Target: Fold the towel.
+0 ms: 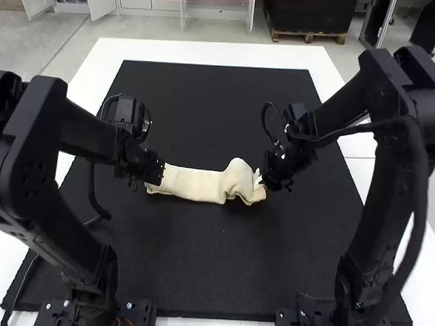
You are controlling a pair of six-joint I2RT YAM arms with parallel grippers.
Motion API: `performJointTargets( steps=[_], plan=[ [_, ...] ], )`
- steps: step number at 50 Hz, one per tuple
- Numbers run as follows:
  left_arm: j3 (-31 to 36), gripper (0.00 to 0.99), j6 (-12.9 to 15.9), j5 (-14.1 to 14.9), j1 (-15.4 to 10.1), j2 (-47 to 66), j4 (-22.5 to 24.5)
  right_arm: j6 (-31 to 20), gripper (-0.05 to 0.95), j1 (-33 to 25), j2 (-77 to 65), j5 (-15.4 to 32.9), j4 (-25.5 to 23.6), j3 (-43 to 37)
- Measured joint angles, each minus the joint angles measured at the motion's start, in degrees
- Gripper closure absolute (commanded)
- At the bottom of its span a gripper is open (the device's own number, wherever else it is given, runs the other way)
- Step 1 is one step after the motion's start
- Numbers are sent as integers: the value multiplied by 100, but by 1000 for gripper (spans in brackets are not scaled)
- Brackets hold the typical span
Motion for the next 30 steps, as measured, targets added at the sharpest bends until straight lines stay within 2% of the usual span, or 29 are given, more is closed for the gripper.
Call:
performJointTargets(
  steps=[6, 10, 17, 23, 30],
  plan=[
    [-2, 44, 17, 4, 0, 0, 26, 4, 923, -22, -280, 138, -76, 0],
    [-37, 46, 35, 22, -37, 0, 223, 11, 923, -101, -452, 166, -122, 0],
    [-184, 46, 35, 26, -232, 4, 629, 24, 923, -295, -726, 179, -142, 0],
    [-245, 46, 35, 31, -422, 136, 732, 39, 923, -330, -879, 146, -142, 0],
    [-247, 44, 35, 26, -455, 330, 765, 85, 923, -330, -949, 31, -140, 2]
  ],
)
